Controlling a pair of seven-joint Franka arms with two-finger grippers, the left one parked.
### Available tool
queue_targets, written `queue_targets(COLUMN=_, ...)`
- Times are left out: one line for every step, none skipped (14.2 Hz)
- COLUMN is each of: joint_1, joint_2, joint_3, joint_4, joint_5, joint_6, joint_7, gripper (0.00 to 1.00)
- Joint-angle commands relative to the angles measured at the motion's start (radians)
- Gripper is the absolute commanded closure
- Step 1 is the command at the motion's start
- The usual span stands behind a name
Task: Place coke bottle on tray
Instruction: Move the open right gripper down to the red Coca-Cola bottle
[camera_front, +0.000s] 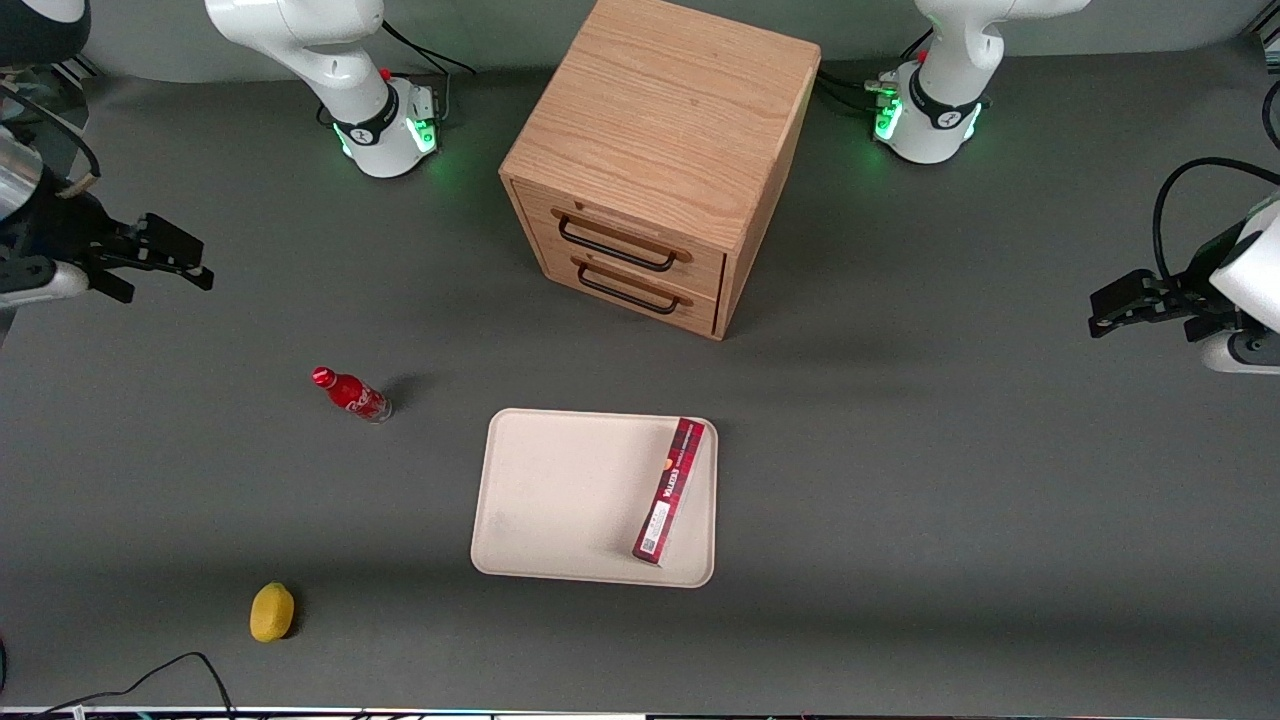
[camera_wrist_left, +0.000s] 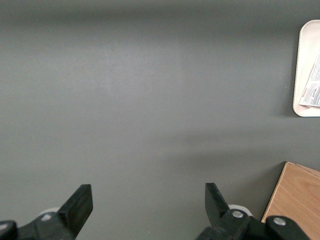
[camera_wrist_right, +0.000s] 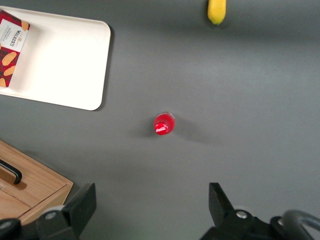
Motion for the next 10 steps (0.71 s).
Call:
queue_targets(joint_1=0.031, joint_2=0.035, joint_3=-0.025, joint_4=0.061, joint_5=-0.014, joint_6=-0.04, joint_7=0.033, gripper=0.0)
queue_targets(joint_1=0.04, joint_2=0.041, joint_3=-0.025, joint_4=0.07, joint_5=-0.017, joint_6=-0.04, joint_7=0.045, gripper=0.0)
queue_targets(joint_1=0.043, joint_2=0.047, joint_3=-0.025, joint_4=0.072, joint_5=-0.02, joint_6=-0.041, joint_7=0.05, gripper=0.0)
queue_targets(joint_1=0.042, joint_2=0.058, joint_3=-0.025, joint_4=0.069, joint_5=-0.02, joint_6=-0.041, joint_7=0.053, gripper=0.0)
queue_targets(joint_1=0.03, joint_2=0.072, joint_3=-0.025, joint_4=0.067, joint_5=-0.02, joint_6=-0.041, joint_7=0.042, gripper=0.0)
queue_targets(joint_1=0.027, joint_2=0.076, joint_3=-0.027, joint_4=0.04, joint_5=-0.02, joint_6=-0.047, joint_7=0.03, gripper=0.0)
queue_targets(joint_1=0.03, joint_2=0.076, joint_3=-0.027, joint_4=-0.013, joint_5=-0.02, joint_6=-0.028, joint_7=0.028, gripper=0.0)
queue_targets(joint_1=0.031, joint_2=0.072, joint_3=-0.027, joint_4=-0.082, joint_5=-0.02, joint_6=0.058, joint_7=0.027, gripper=0.0)
queue_targets(joint_1=0.033, joint_2=0.058, joint_3=-0.025, joint_4=-0.166, joint_5=-0.018, joint_6=0.148, joint_7=0.025, gripper=0.0)
queue_targets(joint_1=0.033, joint_2=0.046, joint_3=-0.025, joint_4=-0.242, joint_5=-0.018, joint_6=0.228, joint_7=0.021, gripper=0.0)
